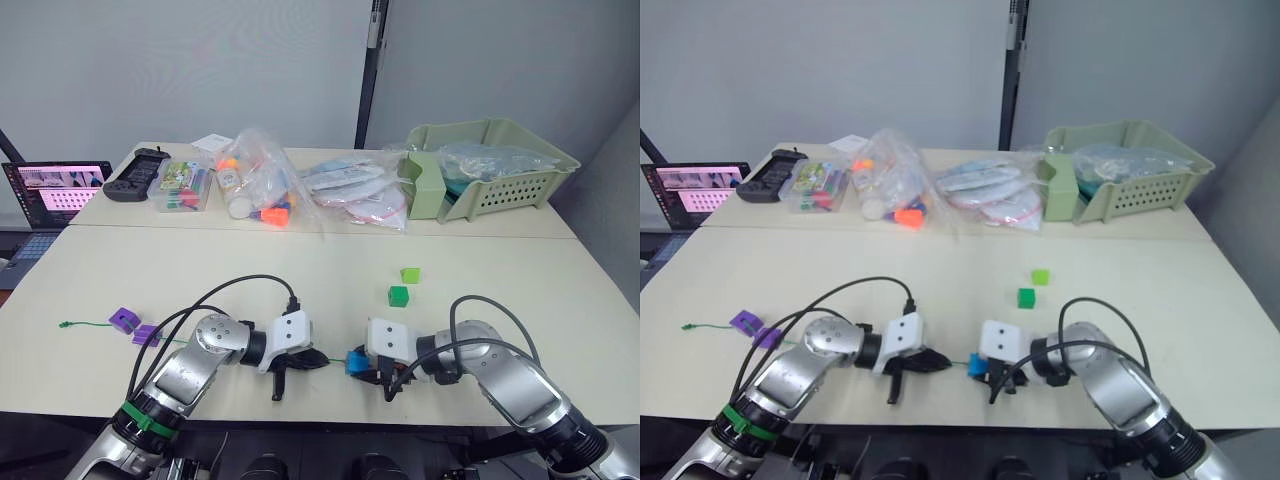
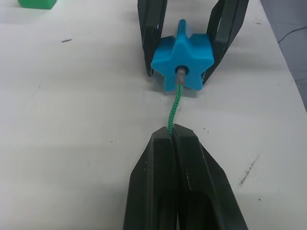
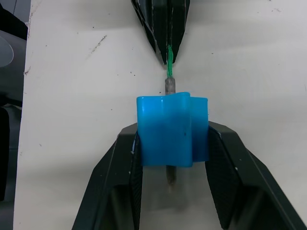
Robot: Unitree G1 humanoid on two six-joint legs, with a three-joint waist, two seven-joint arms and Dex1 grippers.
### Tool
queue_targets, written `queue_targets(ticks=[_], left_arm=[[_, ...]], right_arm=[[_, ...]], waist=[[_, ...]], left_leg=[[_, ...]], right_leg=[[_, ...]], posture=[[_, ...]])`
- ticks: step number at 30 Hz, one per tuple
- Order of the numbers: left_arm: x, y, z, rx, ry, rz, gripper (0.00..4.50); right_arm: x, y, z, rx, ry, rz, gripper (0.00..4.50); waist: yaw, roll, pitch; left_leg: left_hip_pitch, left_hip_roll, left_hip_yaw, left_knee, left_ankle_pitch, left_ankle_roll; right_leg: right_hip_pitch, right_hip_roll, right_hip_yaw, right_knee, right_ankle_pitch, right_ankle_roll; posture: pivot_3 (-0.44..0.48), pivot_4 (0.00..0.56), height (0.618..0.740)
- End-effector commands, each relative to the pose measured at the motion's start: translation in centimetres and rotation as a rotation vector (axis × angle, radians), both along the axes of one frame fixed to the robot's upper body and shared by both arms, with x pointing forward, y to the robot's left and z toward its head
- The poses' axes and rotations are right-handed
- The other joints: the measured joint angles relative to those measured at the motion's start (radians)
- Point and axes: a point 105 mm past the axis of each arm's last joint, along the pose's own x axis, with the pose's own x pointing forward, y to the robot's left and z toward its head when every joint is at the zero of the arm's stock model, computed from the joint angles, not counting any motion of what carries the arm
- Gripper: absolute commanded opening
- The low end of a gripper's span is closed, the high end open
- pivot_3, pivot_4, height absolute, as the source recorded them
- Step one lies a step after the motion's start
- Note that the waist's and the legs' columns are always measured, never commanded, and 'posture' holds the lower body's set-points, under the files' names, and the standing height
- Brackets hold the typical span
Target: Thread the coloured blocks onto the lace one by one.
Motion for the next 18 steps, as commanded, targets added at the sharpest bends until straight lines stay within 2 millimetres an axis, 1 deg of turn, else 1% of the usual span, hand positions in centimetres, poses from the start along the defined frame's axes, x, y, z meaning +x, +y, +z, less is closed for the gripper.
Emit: queue_targets(ticks=[1,7,12,15,18], left_arm=[[-0.3,-1.1,0.7,-0.017,-0.041,-0.051,0.00],[0.0,-2.1,0.5,-0.008,-0.064,-0.055,0.00],[0.6,-1.7,0.3,0.021,-0.081,-0.011,0.00],[0.9,-1.5,0.9,-0.006,-0.086,0.029,0.00],[0.6,-1.1,1.0,0.008,-0.076,0.024,0.91]], right_arm=[[-0.4,-0.1,-0.8,-0.028,0.024,0.004,1.33],[-0.4,0.1,-0.8,-0.029,0.022,0.009,1.33],[-0.4,0.1,-0.8,-0.030,0.023,0.012,1.33],[-0.4,0.0,-1.0,-0.040,0.020,0.012,1.33],[-0.4,0.1,-0.9,-0.027,0.026,0.005,1.33]], waist=[[0.000,0.000,0.000],[0.000,0.000,0.000],[-0.002,0.000,0.000],[-0.002,0.000,0.000],[-0.002,0.000,0.000]], left_leg=[[0.000,0.000,0.000,0.000,0.000,0.000],[0.000,0.000,0.000,0.000,0.000,0.000],[0.000,-0.001,0.000,0.000,0.000,0.000],[0.000,-0.001,0.000,0.000,0.000,0.000],[0.000,0.000,0.000,0.000,0.000,0.000]], right_leg=[[0.000,0.000,0.000,0.000,0.000,0.000],[0.000,0.000,0.000,0.000,0.000,0.000],[0.000,0.001,0.000,0.000,0.000,0.000],[0.000,0.000,0.000,0.000,0.000,0.000],[0.000,0.000,0.000,0.000,0.000,0.000]], posture=[[0.000,0.150,0.740],[0.000,0.150,0.740],[0.000,0.150,0.740],[0.000,0.150,0.740],[0.000,0.150,0.740]])
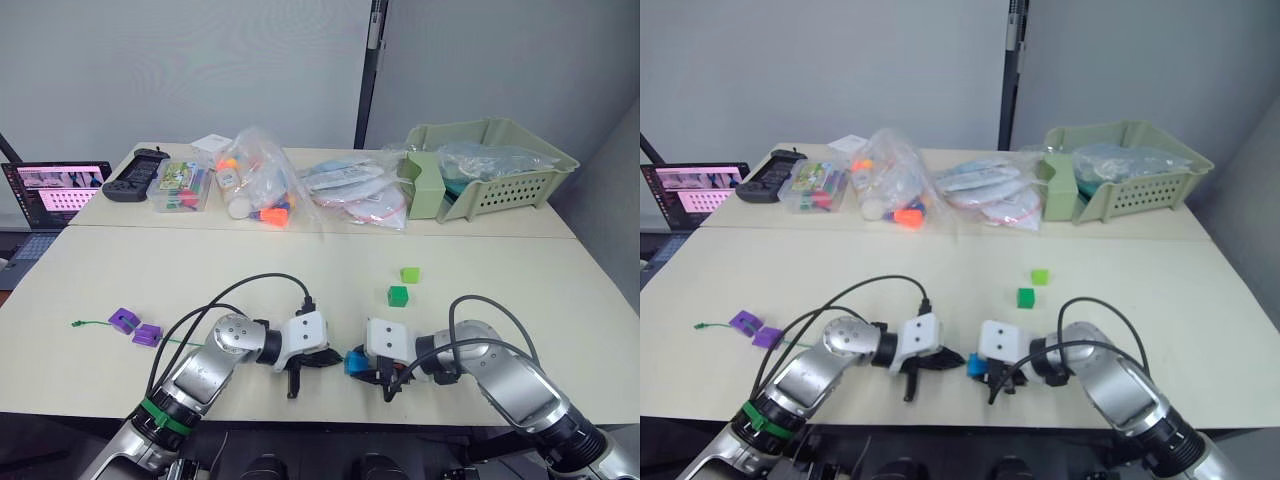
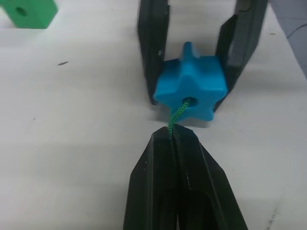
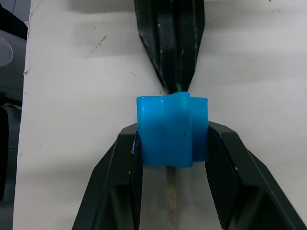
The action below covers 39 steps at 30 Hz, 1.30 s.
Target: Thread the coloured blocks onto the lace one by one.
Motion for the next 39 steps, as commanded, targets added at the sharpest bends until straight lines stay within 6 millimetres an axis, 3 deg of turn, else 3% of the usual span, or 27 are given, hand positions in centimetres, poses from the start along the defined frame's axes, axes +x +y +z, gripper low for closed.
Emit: queue_targets(ticks=[1,2,4,9,10,19,30,38,39], left_arm=[[-0.2,0.3,1.3,-0.012,-0.025,-0.008,1.21],[-0.3,0.3,1.5,-0.015,-0.023,-0.009,1.55],[-0.7,0.5,2.0,-0.017,-0.011,-0.027,2.21],[-1.3,0.4,2.6,-0.011,0.001,-0.076,3.80],[-1.2,0.0,2.8,-0.016,-0.005,-0.089,3.83],[-1.0,-3.6,1.7,0.012,-0.045,-0.158,3.83],[-0.7,-4.9,0.7,0.050,-0.046,-0.150,3.83],[-0.9,-4.9,0.9,0.038,-0.036,-0.163,1.38],[-0.9,-4.7,0.9,0.041,-0.035,-0.169,1.37]], right_arm=[[-0.3,0.1,-0.7,-0.018,0.025,-0.005,1.33],[-0.2,0.1,-0.6,-0.013,0.023,-0.007,1.33],[-0.1,0.2,0.0,0.016,0.017,-0.019,2.39],[-0.2,0.0,0.7,0.035,0.007,-0.034,4.02],[-0.4,-0.3,1.2,0.048,-0.002,-0.043,4.42],[-1.8,-2.4,2.0,0.105,0.009,-0.095,4.46],[-1.2,-3.2,1.2,0.095,-0.004,-0.125,4.46],[-0.8,-3.1,1.1,0.095,-0.008,-0.128,4.50],[-0.7,-3.1,1.0,0.095,-0.008,-0.129,4.50]], waist=[[0.000,0.000,0.000],[0.000,0.000,0.000],[0.000,0.000,0.000],[0.002,0.000,0.000],[0.004,0.000,0.000],[0.014,0.000,0.000],[0.008,0.000,0.000],[0.006,0.000,0.000],[0.006,0.000,0.000]], left_leg=[[0.000,0.000,0.000,0.000,0.000,0.000],[0.000,0.000,0.000,0.000,0.000,0.000],[0.000,0.000,0.000,0.000,0.000,0.000],[-0.002,0.000,0.000,0.000,0.000,0.000],[-0.002,0.000,0.000,0.000,0.000,0.000],[-0.010,-0.004,0.001,0.001,0.000,0.000],[-0.010,-0.004,0.001,0.001,0.000,0.000],[-0.010,-0.004,0.001,0.001,0.000,0.000],[-0.009,-0.004,0.001,0.001,0.000,0.000]], right_leg=[[0.000,0.000,0.000,0.000,0.000,0.000],[0.000,0.000,0.000,0.000,0.000,0.000],[0.000,0.000,0.000,0.000,0.000,0.000],[-0.001,-0.001,0.000,0.000,0.000,0.000],[-0.002,-0.001,0.000,0.000,0.000,0.000],[-0.009,-0.003,0.001,0.000,0.001,0.001],[-0.009,-0.002,0.001,0.001,0.001,0.001],[-0.009,-0.003,0.001,0.001,0.001,0.001],[-0.009,-0.003,0.001,0.001,0.001,0.001]], posture=[[0.000,0.150,0.740],[0.000,0.150,0.740],[0.000,0.150,0.740],[0.000,0.150,0.740],[0.000,0.150,0.740],[0.000,0.150,0.740],[0.000,0.150,0.740],[0.000,0.150,0.740],[0.000,0.150,0.740]])
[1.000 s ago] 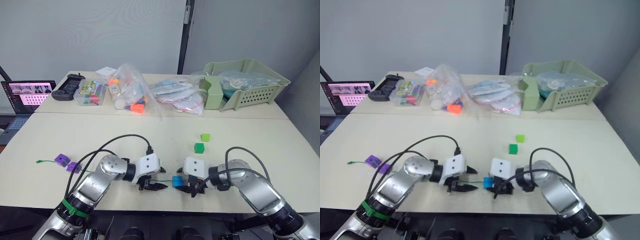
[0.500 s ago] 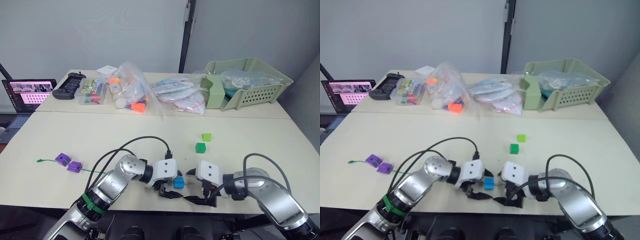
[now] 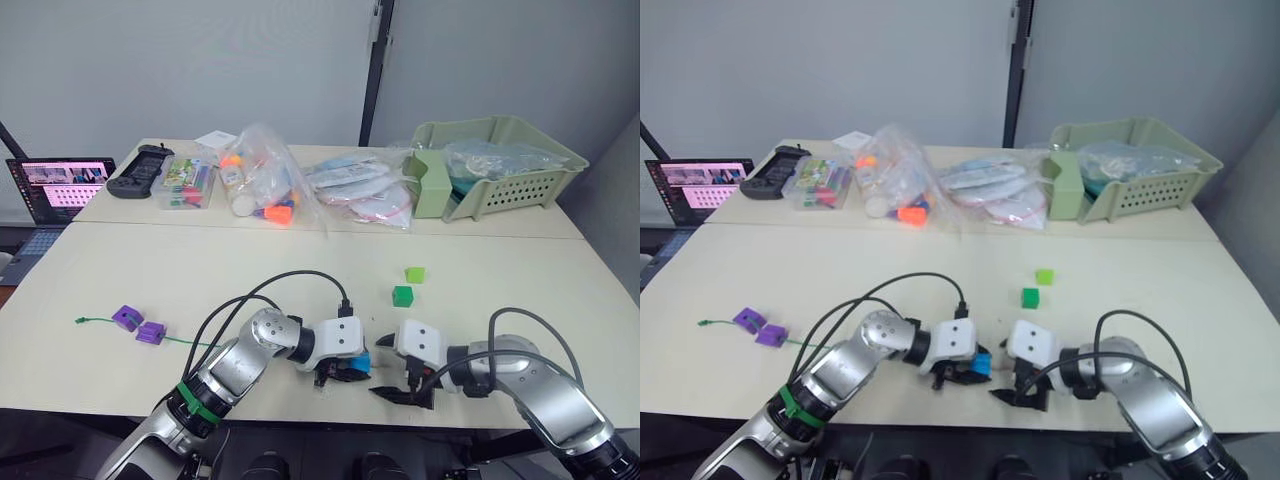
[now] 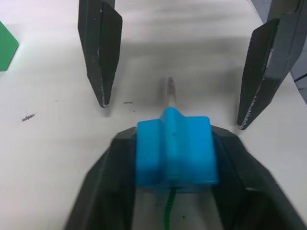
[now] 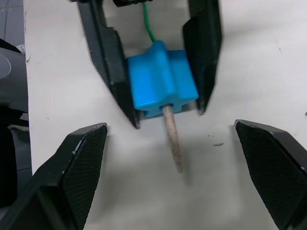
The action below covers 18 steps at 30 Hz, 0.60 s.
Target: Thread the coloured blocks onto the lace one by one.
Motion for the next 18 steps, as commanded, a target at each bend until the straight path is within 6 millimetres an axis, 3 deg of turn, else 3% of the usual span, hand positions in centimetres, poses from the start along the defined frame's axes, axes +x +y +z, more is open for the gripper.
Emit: queue_targets(ticks=[1,13,18], left_arm=[[-0.2,0.0,0.7,-0.010,-0.009,-0.032,1.37],[-0.1,0.3,0.7,0.002,-0.001,-0.053,1.37],[0.3,1.0,0.8,0.008,-0.005,-0.036,1.37]], right_arm=[[0.3,0.1,0.5,0.004,-0.036,0.013,4.24],[1.0,-0.3,-0.1,-0.018,-0.042,0.003,0.21],[0.9,-0.2,-0.1,-0.018,-0.042,0.027,0.00]], waist=[[0.000,0.000,0.000],[0.000,0.000,0.000],[-0.001,0.000,0.000]], left_leg=[[0.000,0.000,0.000,0.000,0.000,0.000],[0.000,0.000,0.000,0.000,0.000,0.000],[0.001,0.001,0.000,0.000,0.000,0.000]], right_leg=[[0.000,0.000,0.000,0.000,0.000,0.000],[0.000,0.000,0.000,0.000,0.000,0.000],[0.000,0.000,0.000,0.000,0.000,0.000]], posture=[[0.000,0.150,0.740],[0.000,0.150,0.740],[0.000,0.150,0.740]])
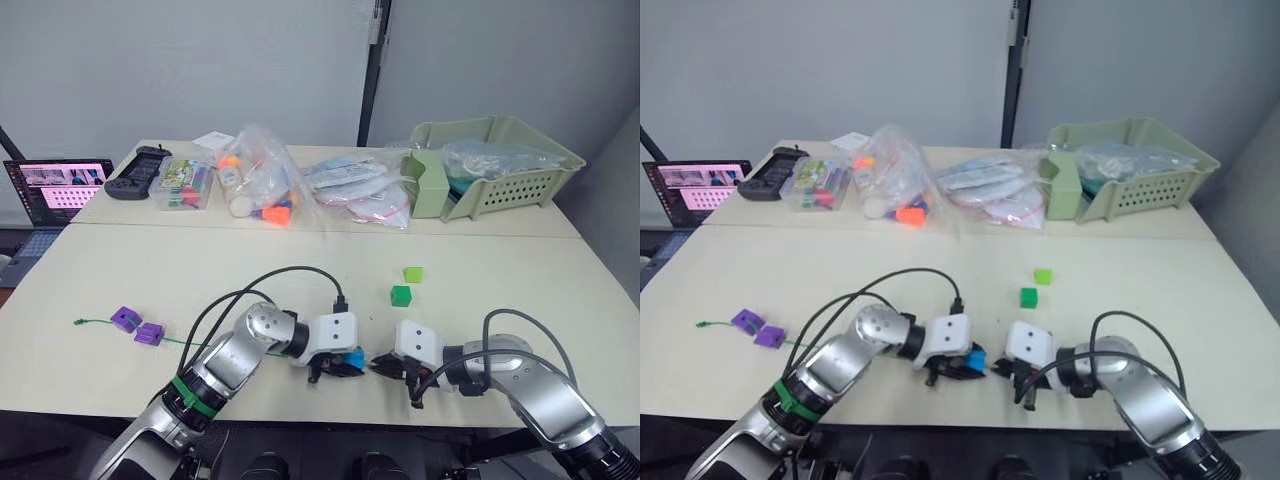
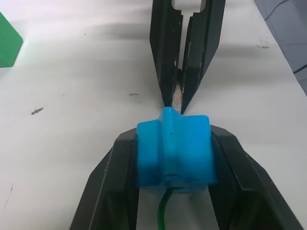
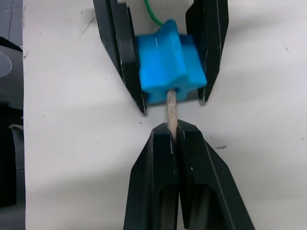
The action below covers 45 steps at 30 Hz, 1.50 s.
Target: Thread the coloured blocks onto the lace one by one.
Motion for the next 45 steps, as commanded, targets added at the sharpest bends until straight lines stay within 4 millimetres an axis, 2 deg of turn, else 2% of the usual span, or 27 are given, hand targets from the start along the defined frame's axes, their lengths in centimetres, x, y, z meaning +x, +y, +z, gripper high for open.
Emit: queue_targets(ticks=[1,4,6,8,12,15,18,20,22,25,29,31,34,35,37,41,43,45], left_arm=[[0.0,0.5,0.5,-0.014,-0.009,-0.014,1.37],[0.5,2.1,0.4,0.000,-0.017,0.014,1.37],[1.1,4.6,0.3,0.023,-0.029,0.056,1.37],[1.2,7.6,0.3,0.044,-0.023,0.089,1.37],[1.1,12.2,0.1,0.093,-0.021,0.135,1.37],[1.3,18.1,-0.2,0.171,-0.022,0.218,1.37],[2.0,21.8,0.4,0.209,-0.043,0.294,1.37],[2.2,25.9,0.6,0.317,-0.062,0.354,1.37],[2.0,28.2,0.9,0.380,-0.065,0.373,1.37],[2.1,29.0,1.0,0.402,-0.072,0.366,1.37],[2.3,28.8,1.5,0.370,-0.058,0.366,1.37],[2.5,28.5,2.0,0.340,-0.070,0.367,2.39],[2.6,28.1,2.8,0.307,-0.071,0.356,3.28],[2.7,27.9,3.3,0.296,-0.085,0.352,3.70],[2.8,27.1,4.6,0.244,-0.069,0.352,4.28],[2.8,24.4,6.2,0.128,-0.040,0.311,4.28],[2.2,21.3,5.9,0.048,-0.018,0.250,4.28],[1.1,16.7,4.9,-0.057,0.012,0.175,4.28]], right_arm=[[0.5,-0.3,0.5,-0.016,-0.039,-0.002,0.00],[0.5,-0.1,0.6,-0.015,-0.043,0.023,0.00],[0.4,0.1,0.8,-0.021,-0.047,0.041,0.00],[0.4,0.2,0.9,-0.029,-0.048,0.055,0.00],[0.3,0.2,1.1,-0.041,-0.047,0.071,0.00],[0.1,0.1,1.2,-0.056,-0.048,0.089,0.00],[0.0,0.1,1.4,-0.055,-0.049,0.093,0.00],[0.0,0.2,1.4,-0.054,-0.050,0.098,0.00],[0.0,0.2,1.4,-0.053,-0.051,0.100,0.00],[0.0,0.3,1.4,-0.053,-0.050,0.107,0.00],[0.2,0.6,1.5,-0.047,-0.056,0.116,0.00],[0.2,0.7,1.6,-0.042,-0.060,0.121,0.00],[0.1,0.9,1.7,-0.035,-0.058,0.127,0.00],[0.1,1.0,1.7,-0.035,-0.058,0.128,0.00],[0.1,1.2,1.9,-0.032,-0.053,0.134,0.00],[-0.4,1.6,1.9,-0.036,-0.029,0.154,0.00],[-0.4,2.0,1.8,-0.047,-0.020,0.161,0.00],[-0.2,2.5,1.7,-0.069,-0.009,0.161,0.00]], waist=[[0.000,0.000,0.000],[-0.002,0.000,0.000],[-0.004,0.000,0.000],[-0.008,0.000,0.000],[-0.011,0.000,0.000],[-0.012,0.000,0.000],[-0.014,0.001,0.000],[-0.013,0.001,0.000],[-0.016,0.001,0.000],[-0.017,0.004,-0.002],[-0.013,0.004,-0.002],[-0.014,0.004,-0.002],[-0.014,0.004,-0.002],[-0.014,0.004,-0.002],[-0.011,0.003,-0.002],[-0.005,0.002,-0.001],[-0.004,0.003,-0.001],[-0.002,0.003,-0.001]], left_leg=[[0.000,0.000,0.000,0.000,0.000,0.000],[0.000,0.000,0.000,0.000,0.000,0.000],[0.000,0.001,0.000,0.000,0.000,0.000],[0.000,0.002,-0.001,0.000,0.000,0.000],[0.002,0.004,-0.002,-0.001,0.000,0.000],[0.002,0.004,-0.001,-0.001,0.000,0.000],[0.003,0.005,0.000,-0.001,0.000,0.000],[0.003,0.005,0.002,-0.001,0.000,0.000],[0.004,0.006,0.004,-0.001,0.000,0.000],[0.004,0.006,0.006,-0.001,0.000,0.000],[0.003,0.006,0.006,-0.001,0.000,0.000],[0.003,0.006,0.006,-0.001,0.000,0.000],[0.002,0.006,0.006,-0.001,0.000,0.000],[0.001,0.006,0.006,-0.001,0.000,0.000],[0.000,0.005,0.006,-0.001,0.000,0.000],[-0.001,0.005,0.006,-0.001,0.000,0.000],[-0.001,0.006,0.005,-0.001,0.000,0.000],[0.000,0.006,0.005,-0.001,0.000,0.000]], right_leg=[[0.000,0.000,0.000,0.000,0.000,0.000],[0.000,0.000,0.000,0.000,0.000,0.000],[0.000,0.000,0.000,0.000,0.000,0.000],[-0.001,0.001,0.001,0.001,0.000,-0.001],[-0.002,0.002,0.001,0.001,0.001,-0.002],[-0.001,0.001,0.001,0.001,0.001,-0.002],[-0.002,0.003,0.000,0.001,0.001,-0.003],[-0.001,0.003,0.000,0.002,0.001,-0.004],[-0.001,0.004,0.000,0.002,0.001,-0.004],[-0.002,0.004,0.000,0.002,0.001,-0.004],[-0.002,0.003,0.000,0.002,0.001,-0.004],[-0.002,0.004,0.000,0.002,0.001,-0.004],[-0.003,0.004,0.000,0.002,0.001,-0.004],[-0.003,0.003,0.000,0.002,0.001,-0.004],[-0.004,0.003,0.000,0.002,0.001,-0.004],[-0.004,0.003,0.000,0.002,0.001,-0.004],[-0.004,0.002,0.000,0.002,0.001,-0.004],[-0.003,0.001,0.000,0.002,0.000,-0.003]], posture=[[0.000,0.150,0.740],[0.000,0.150,0.740],[0.000,0.150,0.740],[0.000,0.150,0.740],[0.000,0.150,0.740],[0.000,0.150,0.740],[0.000,0.150,0.740],[0.000,0.150,0.740],[0.000,0.150,0.740],[0.000,0.150,0.740],[0.000,0.150,0.740],[0.000,0.150,0.740],[0.000,0.150,0.740],[0.000,0.150,0.740],[0.000,0.150,0.740],[0.000,0.150,0.740],[0.000,0.150,0.740],[0.000,0.150,0.740]])
